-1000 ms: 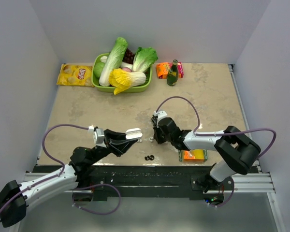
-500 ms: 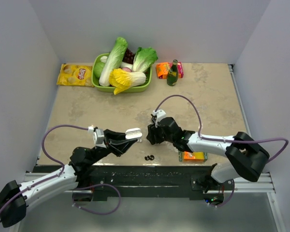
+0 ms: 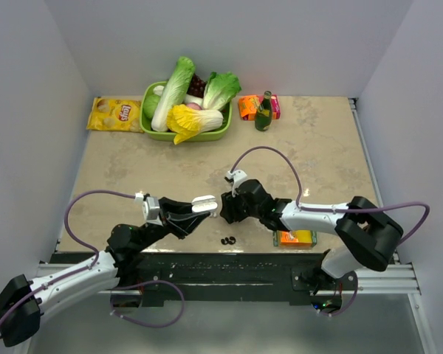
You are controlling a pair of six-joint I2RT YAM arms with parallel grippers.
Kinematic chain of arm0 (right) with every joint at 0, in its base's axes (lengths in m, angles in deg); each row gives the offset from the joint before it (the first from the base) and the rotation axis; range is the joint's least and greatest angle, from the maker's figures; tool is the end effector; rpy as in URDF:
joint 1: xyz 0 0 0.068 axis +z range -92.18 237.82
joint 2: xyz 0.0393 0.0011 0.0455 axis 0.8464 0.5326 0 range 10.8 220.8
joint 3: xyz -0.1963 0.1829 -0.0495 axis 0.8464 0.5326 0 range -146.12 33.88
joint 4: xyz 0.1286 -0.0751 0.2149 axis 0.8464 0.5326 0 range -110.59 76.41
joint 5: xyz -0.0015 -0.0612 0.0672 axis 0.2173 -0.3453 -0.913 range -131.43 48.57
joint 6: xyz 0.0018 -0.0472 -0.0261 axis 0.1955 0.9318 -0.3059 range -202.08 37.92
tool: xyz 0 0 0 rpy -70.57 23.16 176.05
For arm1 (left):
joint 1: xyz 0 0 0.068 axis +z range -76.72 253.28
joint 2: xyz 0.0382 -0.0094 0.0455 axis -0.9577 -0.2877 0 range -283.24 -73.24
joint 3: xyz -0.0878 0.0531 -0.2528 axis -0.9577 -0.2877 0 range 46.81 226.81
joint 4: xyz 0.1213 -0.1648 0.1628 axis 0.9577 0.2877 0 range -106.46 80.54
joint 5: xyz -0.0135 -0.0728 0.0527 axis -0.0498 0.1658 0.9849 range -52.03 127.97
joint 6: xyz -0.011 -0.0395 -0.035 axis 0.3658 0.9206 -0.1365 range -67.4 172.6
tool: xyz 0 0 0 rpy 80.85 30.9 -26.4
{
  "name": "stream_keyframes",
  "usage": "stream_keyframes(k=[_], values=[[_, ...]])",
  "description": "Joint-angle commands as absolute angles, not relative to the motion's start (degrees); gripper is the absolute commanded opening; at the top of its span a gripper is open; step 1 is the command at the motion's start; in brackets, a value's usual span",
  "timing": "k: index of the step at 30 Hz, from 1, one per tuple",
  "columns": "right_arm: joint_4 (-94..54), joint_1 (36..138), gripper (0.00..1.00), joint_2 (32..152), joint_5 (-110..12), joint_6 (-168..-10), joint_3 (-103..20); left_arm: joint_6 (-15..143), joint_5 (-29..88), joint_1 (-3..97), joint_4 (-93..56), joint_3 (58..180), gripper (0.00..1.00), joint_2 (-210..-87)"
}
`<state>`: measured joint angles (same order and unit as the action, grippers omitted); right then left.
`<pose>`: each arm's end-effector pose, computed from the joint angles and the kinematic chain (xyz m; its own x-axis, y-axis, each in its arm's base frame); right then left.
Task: Insert the wireless bluetooth earbuds into the charging case
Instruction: Pick up the earbud from the center of the board.
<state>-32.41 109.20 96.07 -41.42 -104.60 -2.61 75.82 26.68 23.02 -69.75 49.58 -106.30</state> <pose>0.1824 0.2284 0.1659 -0.6460 -0.1949 -0.7380 -0.5778 0.7566 0.3060 0.0846 -0.1127 0.2283 -0.1131 -0.4687 -0.8761 0.8974 0.3304 -0.2926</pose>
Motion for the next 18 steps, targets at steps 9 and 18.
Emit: stream_keyframes(k=[9,18], values=[[-33.34,109.24,0.48,99.74,-40.56,-105.54,-5.94,75.80,26.28,23.36,-73.76,35.56,0.00,-106.64],[-30.97,109.24,0.44,98.95,-36.51,-105.98,-4.89,75.72,26.37,23.36,-73.67,35.39,0.00,-106.64]])
